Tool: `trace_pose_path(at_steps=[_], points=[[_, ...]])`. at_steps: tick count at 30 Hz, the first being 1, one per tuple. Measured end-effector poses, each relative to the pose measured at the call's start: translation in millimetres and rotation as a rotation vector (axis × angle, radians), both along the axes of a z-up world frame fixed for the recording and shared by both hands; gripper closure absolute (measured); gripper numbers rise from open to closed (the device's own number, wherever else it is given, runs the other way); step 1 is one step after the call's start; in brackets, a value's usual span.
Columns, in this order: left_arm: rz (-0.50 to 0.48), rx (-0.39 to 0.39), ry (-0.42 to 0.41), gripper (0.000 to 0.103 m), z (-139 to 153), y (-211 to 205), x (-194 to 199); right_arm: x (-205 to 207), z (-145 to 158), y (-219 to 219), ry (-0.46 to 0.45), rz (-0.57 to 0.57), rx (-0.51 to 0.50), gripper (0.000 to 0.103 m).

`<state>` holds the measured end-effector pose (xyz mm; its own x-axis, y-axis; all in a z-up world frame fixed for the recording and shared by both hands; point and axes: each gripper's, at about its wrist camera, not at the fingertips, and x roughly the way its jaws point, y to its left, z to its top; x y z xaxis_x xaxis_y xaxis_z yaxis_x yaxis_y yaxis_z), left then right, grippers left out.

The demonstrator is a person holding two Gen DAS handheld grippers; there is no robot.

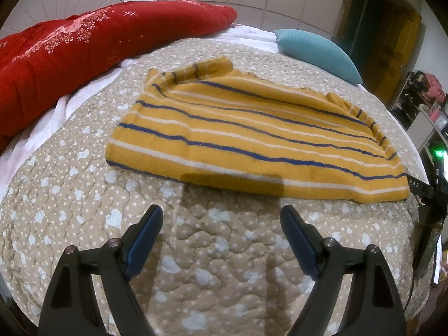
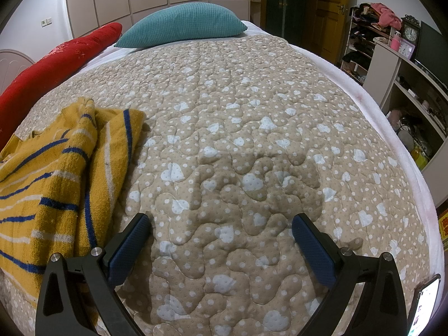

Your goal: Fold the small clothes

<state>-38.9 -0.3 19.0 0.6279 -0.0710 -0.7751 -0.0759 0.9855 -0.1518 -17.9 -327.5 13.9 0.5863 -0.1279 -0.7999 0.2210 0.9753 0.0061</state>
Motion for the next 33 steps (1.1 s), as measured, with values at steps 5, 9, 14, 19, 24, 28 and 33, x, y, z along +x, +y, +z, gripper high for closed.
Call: trace_pose_path(at_steps=[5,9,14,19,24,28,33], points=[[0.02,0.003,-0.037,0.018,3.8,6.6,-5.6,0.6,-0.1,0.2,0.0,0.0,0.0,0.0],[0.046,0.039,-0.086,0.018,7.1,12.3,-14.5,-0.1,0.1,-0.1,0.0,0.0,0.0,0.001],[0.108,0.071,-0.149,0.01,21.7,26.0,-19.6,0.2,0.0,-0.1,0.0,0.0,0.0,0.001],[0.141,0.107,-0.279,0.0,47.9,35.3,-18.8,0.5,-0.1,0.0,0.0,0.0,0.0,0.001],[0.062,0.108,-0.302,0.0,50.1,27.5,-3.8,0.7,-0.1,0.0,0.0,0.001,0.0,0.001],[0.065,0.163,-0.305,0.0,39.3,20.2,-2.8,0.5,-0.1,0.3,0.003,0.001,-0.005,0.0],[0.075,0.163,-0.265,0.0,20.7,31.7,5.9,1.7,-0.7,0.0,0.0,0.0,0.002,0.0]])
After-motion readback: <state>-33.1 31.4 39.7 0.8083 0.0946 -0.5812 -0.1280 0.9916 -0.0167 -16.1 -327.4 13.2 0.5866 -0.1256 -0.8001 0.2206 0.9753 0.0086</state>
